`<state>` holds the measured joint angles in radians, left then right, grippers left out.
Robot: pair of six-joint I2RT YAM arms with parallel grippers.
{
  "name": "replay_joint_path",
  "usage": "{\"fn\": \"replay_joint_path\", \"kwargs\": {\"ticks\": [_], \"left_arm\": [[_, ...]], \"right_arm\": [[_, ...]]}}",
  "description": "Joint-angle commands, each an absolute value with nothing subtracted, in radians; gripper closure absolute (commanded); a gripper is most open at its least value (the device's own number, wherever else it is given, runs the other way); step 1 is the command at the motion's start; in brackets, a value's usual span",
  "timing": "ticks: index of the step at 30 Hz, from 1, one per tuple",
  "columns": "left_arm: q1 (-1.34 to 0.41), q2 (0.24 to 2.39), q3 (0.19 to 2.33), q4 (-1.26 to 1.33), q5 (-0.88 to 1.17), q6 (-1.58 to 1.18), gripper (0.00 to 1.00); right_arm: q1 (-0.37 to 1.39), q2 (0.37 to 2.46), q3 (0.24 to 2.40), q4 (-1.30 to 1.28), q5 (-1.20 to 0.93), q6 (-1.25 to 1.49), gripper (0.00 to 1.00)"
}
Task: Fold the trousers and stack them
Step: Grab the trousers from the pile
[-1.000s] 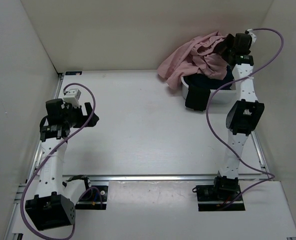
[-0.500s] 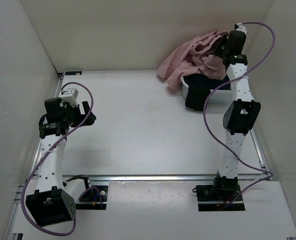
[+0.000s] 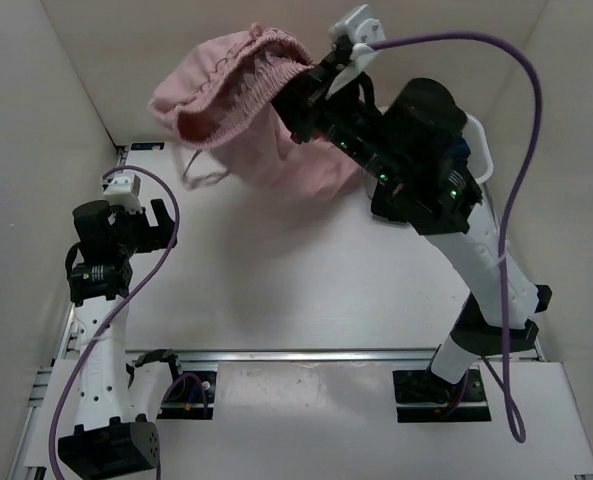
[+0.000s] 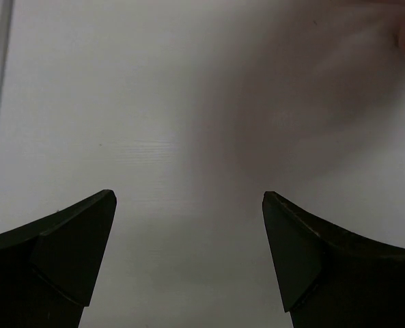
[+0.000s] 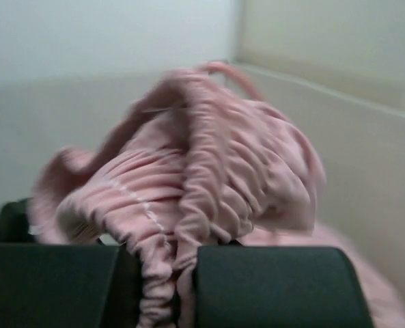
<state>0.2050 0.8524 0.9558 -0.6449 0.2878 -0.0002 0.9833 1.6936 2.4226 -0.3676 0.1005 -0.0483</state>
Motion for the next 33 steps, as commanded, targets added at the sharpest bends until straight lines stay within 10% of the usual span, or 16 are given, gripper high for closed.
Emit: {"fn": "replay_joint_path", "kwargs": {"ticks": [1,7,14,20,33], "left_arm": [[0.198,0.825,1.038,-0.624,0.16,0.0,0.0],[0.198,0.825,1.129,-0.606,0.083,0.0,0.0],[0.187,0.847,1.111,-0.672,0.113,0.0,0.0],[0.169,0.949,1.088,-0.83,0.127,0.0,0.0],[0.264,1.129,0.773,-0.574,-0.163,0.0,0.0]], "right_arm": [[1.037,1.657,2.447,-0.258,0.239,-0.121,1.0],[0.922,1.572,2.168,-0.477,0.434,0.192,1.0],[0.604,1.338,1.362,-0.568,0.35,0.604,0.96],[0.436,1.351,1.241,-0.777,0.18,0.608,0.25],[0.546,1.653,1.432,-0.755,0.054,0.345,0.01]]}}
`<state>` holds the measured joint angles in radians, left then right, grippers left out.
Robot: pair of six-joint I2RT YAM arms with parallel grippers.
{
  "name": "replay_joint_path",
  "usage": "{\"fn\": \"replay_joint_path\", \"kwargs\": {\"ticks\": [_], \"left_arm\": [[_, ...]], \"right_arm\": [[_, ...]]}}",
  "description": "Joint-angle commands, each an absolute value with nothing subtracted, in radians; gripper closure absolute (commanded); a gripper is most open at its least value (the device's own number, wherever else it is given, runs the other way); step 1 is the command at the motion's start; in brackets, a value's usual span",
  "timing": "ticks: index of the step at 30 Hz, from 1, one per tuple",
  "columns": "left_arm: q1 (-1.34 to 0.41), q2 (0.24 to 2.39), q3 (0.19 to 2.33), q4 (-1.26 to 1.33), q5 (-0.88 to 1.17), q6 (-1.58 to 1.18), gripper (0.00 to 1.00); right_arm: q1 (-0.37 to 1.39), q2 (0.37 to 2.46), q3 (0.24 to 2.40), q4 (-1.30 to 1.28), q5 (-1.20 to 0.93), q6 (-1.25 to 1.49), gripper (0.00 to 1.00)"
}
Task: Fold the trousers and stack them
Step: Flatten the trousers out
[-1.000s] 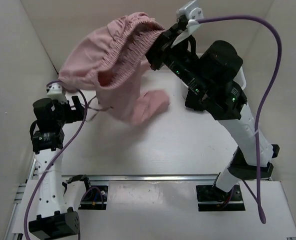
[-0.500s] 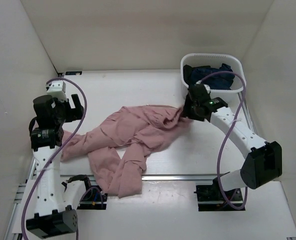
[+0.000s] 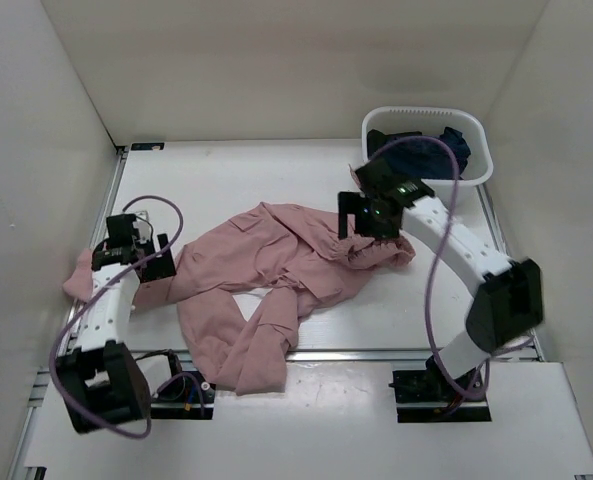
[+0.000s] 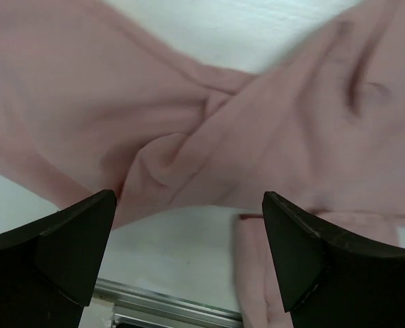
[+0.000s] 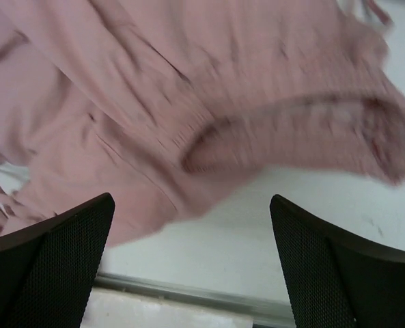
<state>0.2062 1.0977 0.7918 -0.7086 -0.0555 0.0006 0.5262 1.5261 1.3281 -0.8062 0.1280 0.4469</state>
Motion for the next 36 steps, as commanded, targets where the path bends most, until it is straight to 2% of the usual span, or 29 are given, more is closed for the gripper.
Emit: {"fn": "replay_joint_path", "kwargs": {"ticks": [1,5,9,10,12,13,14,15,17,18,19,23,24,28,31,36], "left_arm": [[0.315,1.187,0.807,-0.563,-0.137,0.0,0.0],[0.425,1.339,0.87,-0.563,-0.117,0.0,0.0],[0.437,1.394,0.815,-0.516,-0.135,0.0,0.0],[0.428,1.394,0.796,-0.473,-0.153,0.0,0.0],[0.428,1.433,0.753,-0.43,-0.175,0.0,0.0],[0.428,1.448,0.753,-0.43,-0.175,0.0,0.05],[0.428,1.472,0.753,-0.43,-0.175,0.0,0.13],[0.428,1.482,0.743,-0.43,-0.154,0.0,0.33],[0.428,1.495,0.732,-0.43,-0.141,0.0,0.64],[0.428,1.509,0.732,-0.43,-0.141,0.0,0.83],[0.428,1.509,0.732,-0.43,-0.132,0.0,0.86],[0.428,1.534,0.765,-0.43,-0.132,0.0,0.86],[0.428,1.516,0.782,-0.43,-0.132,0.0,0.86],[0.428,1.441,0.953,-0.449,-0.123,0.0,0.86],[0.428,1.422,1.11,-0.532,-0.103,0.0,0.86],[0.417,1.431,1.276,-0.72,-0.077,0.0,0.86]], "right_arm": [[0.56,1.743,1.507,-0.767,0.039,0.309,0.01],[0.571,1.9,1.592,-0.795,0.015,0.287,0.01],[0.571,1.986,1.605,-0.813,0.025,0.278,0.07],[0.571,2.011,1.617,-0.824,0.037,0.278,0.2],[0.571,2.02,1.617,-0.837,0.084,0.278,0.37],[0.56,2.02,1.627,-0.85,0.084,0.278,0.46],[0.56,2.02,1.628,-0.85,0.093,0.3,0.77],[0.534,1.997,1.628,-0.862,0.109,0.301,0.88],[0.519,1.956,1.618,-0.871,0.126,0.324,1.0],[0.506,1.932,1.618,-0.871,0.138,0.324,1.0],[0.506,1.881,1.627,-0.9,0.15,0.324,1.0],[0.506,1.775,1.782,-1.014,0.251,0.315,1.0],[0.506,1.746,1.887,-1.044,0.276,0.314,1.0],[0.497,1.671,2.058,-1.16,0.418,0.304,1.0],[0.497,1.586,2.048,-1.198,0.529,0.304,1.0],[0.472,1.47,1.974,-1.212,0.583,0.322,1.0]]}}
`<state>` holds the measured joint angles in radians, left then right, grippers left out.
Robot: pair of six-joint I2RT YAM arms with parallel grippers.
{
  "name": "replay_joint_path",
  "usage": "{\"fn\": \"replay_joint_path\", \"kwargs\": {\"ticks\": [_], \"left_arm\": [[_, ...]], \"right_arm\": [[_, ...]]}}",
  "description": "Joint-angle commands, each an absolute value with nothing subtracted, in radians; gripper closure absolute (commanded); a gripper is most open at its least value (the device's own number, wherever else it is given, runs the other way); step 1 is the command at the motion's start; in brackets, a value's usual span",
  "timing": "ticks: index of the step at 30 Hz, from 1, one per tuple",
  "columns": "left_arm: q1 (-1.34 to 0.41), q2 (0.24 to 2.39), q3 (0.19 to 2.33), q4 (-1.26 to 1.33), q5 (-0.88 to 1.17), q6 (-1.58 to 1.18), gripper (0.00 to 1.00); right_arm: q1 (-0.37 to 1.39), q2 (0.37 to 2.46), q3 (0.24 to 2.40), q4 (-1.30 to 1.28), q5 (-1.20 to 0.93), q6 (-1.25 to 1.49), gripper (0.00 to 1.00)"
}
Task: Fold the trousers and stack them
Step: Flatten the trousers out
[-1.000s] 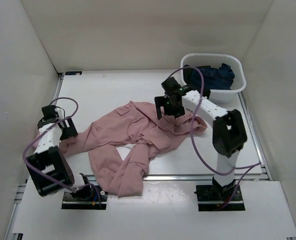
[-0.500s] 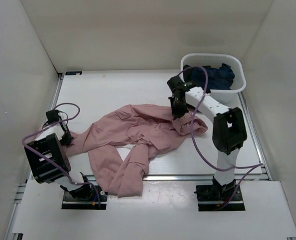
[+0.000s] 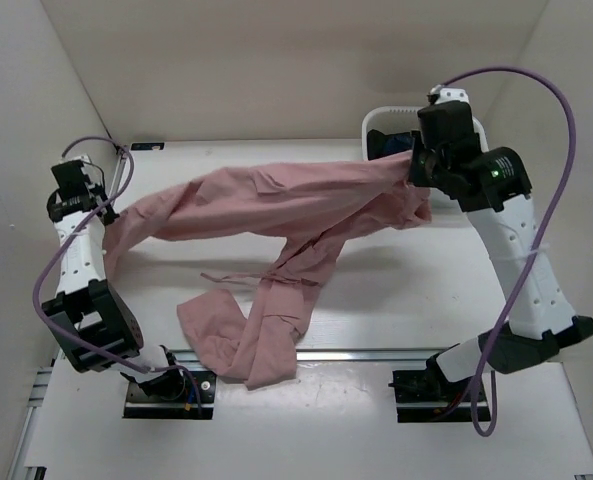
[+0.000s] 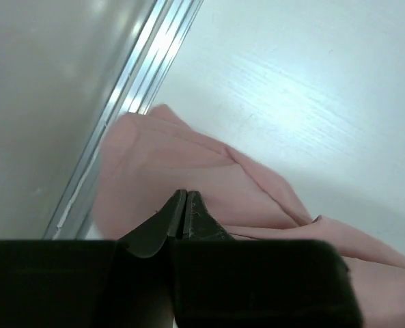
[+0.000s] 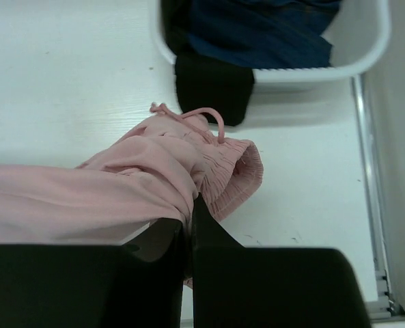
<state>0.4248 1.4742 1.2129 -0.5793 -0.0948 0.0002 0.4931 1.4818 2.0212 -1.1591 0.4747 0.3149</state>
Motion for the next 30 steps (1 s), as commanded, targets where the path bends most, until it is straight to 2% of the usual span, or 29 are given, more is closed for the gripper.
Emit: {"fn": "replay_joint_path", "kwargs": {"ticks": [1,2,3,4,7,10,17,22,24,27,30], "left_arm": [[0.387,1.459,1.276,-0.754,-0.089,0.0,0.86],[0.373,1.469,1.285,-0.79,-0.089,0.0,0.78],[0.361,1.48,1.276,-0.826,-0.101,0.0,0.54],[0.35,1.489,1.266,-0.881,-0.101,0.0,0.42],[0.362,1.502,1.229,-0.902,-0.11,0.0,0.18],[0.385,1.491,1.2,-0.902,-0.084,0.0,0.14],[0.431,1.583,1.072,-0.74,-0.178,0.0,0.12],[0.474,1.744,1.265,-0.819,0.118,0.0,0.11],[0.422,1.765,1.276,-0.83,0.211,0.0,0.09],[0.347,1.808,1.267,-0.816,0.224,0.0,0.04],[0.337,1.861,1.235,-0.816,0.204,0.0,0.05]], "right_arm": [[0.472,1.459,1.933,-1.212,0.592,0.322,1.0],[0.472,1.448,1.919,-1.212,0.592,0.322,1.0],[0.472,1.448,1.919,-1.232,0.592,0.322,1.0],[0.472,1.448,1.908,-1.244,0.601,0.331,1.0],[0.463,1.439,1.898,-1.293,0.644,0.344,1.0],[0.425,1.387,1.884,-1.302,0.67,0.344,1.0],[0.376,1.33,1.731,-1.238,0.624,0.333,1.0],[0.365,1.33,1.626,-1.161,0.551,0.333,1.0],[0.365,1.33,1.596,-1.146,0.54,0.333,1.0],[0.365,1.33,1.582,-1.137,0.526,0.344,1.0],[0.365,1.33,1.571,-1.137,0.526,0.353,1.0]]}}
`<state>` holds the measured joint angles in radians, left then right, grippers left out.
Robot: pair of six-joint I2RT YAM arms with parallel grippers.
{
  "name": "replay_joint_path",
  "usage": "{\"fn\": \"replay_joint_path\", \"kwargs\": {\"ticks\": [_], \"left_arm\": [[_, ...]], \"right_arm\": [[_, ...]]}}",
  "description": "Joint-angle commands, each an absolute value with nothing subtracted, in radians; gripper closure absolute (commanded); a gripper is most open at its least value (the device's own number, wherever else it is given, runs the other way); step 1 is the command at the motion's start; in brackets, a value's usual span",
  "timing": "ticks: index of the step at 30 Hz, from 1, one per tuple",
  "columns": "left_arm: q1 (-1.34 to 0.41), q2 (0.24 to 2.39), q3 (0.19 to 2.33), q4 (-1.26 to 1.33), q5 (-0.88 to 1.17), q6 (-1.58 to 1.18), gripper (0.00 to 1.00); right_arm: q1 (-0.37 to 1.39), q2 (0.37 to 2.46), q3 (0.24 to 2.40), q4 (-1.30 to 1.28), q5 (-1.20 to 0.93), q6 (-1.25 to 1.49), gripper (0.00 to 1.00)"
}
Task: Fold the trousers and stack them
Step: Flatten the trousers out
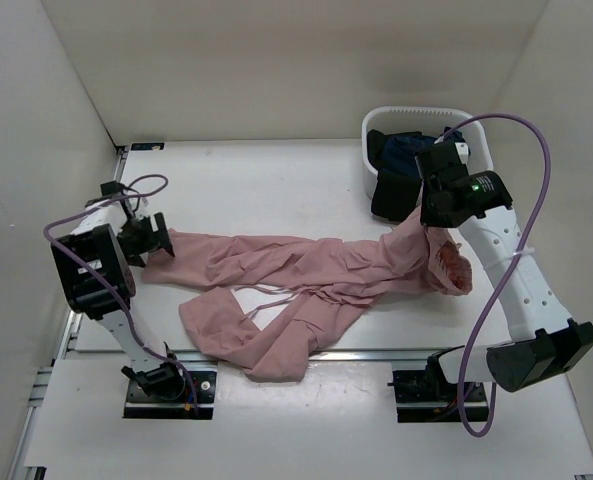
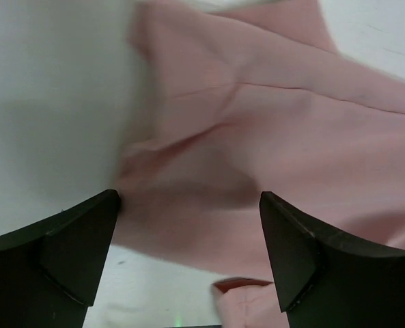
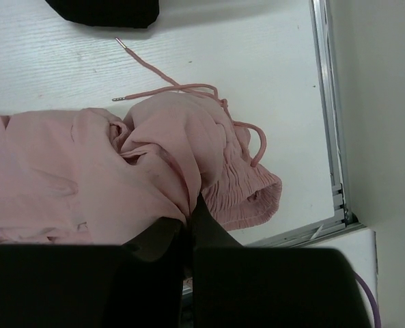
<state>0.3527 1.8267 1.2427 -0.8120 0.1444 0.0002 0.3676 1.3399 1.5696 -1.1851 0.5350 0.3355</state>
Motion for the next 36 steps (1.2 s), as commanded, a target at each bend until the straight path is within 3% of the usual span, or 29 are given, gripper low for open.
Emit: {"fn": "replay_joint_path", "kwargs": {"ticks": [1,3,5,6,7,8,13,20,25,30,33,36], "left_arm": [[0.327,1.887,1.208,-0.816,0.171,0.0,0.07],[0.327,1.898,1.177,-0.816,0.132,0.0,0.15],[0.327,1.908,1.129,-0.816,0.088,0.0,0.36],[0.327,1.908,1.117,-0.816,0.087,0.0,0.54],[0.327,1.908,1.108,-0.831,0.074,0.0,0.84],[0.327,1.896,1.108,-0.842,0.065,0.0,0.86],[0.461,1.72,1.201,-0.891,-0.021,0.0,0.86],[0.584,1.58,1.521,-0.98,-0.098,0.0,0.86],[0.584,1.77,1.759,-1.125,-0.084,0.0,0.86],[0.575,1.985,2.084,-1.314,-0.063,0.0,0.86],[0.575,1.945,2.044,-1.286,-0.084,0.0,0.86],[0.575,1.841,1.841,-1.226,-0.097,0.0,0.86]], "right_arm": [[0.365,1.33,1.571,-1.137,0.526,0.353,1.0],[0.365,1.33,1.571,-1.147,0.546,0.353,1.0],[0.354,1.321,1.598,-1.158,0.566,0.364,1.0],[0.354,1.321,1.608,-1.158,0.566,0.364,1.0],[0.354,1.321,1.608,-1.167,0.593,0.364,1.0],[0.354,1.31,1.632,-1.167,0.607,0.364,1.0],[0.344,1.278,1.727,-1.242,0.722,0.373,1.0],[0.344,1.204,1.71,-1.269,0.801,0.365,1.0],[0.27,1.331,1.732,-1.108,0.733,0.253,1.0],[0.128,1.488,1.982,-1.149,0.495,0.271,1.0],[0.117,1.418,1.898,-1.128,0.447,0.272,1.0],[0.117,1.245,1.683,-1.097,0.352,0.272,1.0]]}}
